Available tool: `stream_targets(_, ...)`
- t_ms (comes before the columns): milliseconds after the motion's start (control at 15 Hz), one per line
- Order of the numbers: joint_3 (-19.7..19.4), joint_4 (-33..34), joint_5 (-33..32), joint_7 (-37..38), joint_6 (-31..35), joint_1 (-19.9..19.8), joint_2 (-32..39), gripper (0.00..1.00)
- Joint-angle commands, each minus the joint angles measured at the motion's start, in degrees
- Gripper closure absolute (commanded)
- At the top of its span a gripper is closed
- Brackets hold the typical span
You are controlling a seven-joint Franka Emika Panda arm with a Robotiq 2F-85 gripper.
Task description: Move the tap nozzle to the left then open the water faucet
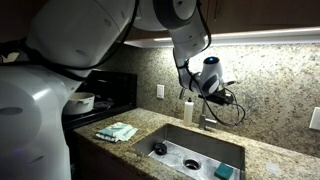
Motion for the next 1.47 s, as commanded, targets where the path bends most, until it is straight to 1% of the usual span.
stream_targets(0, 4.6, 2.5, -0.8, -2.8, -3.3, -3.5, 2.2, 0.00)
stream_targets(467, 2.5, 4.4, -1.2, -2.6, -7.4, -2.4, 3.6, 0.00)
stream_targets(533, 5.0, 4.8, -1.0, -5.6, -8.6, -6.8, 4.1, 0.00)
stream_targets(667, 4.6, 6.0, -1.2, -6.7, -9.7, -7.3, 5.3, 0.00)
stream_targets(733, 3.3, 6.8, 1.1, -8.9, -10.5, -6.6, 5.5, 0.00)
stream_targets(867, 2.3, 8.3, 1.2, -10.2, -12.0, -6.7, 6.3, 0.00)
stream_targets(1000, 1.2, 9.3, 1.1, -10.3, -12.7, -5.0, 6.9, 0.00)
stream_targets(1200, 2.0, 10.8, 1.1, -11.8, -12.6, -4.0, 7.9, 0.00)
stream_targets(1267, 3.3, 11.2, 1.2, -13.3, -12.7, -4.8, 8.2, 0.00)
stream_targets(1400, 4.2, 12.0, 1.1, -14.9, -12.8, -4.9, 8.6, 0.00)
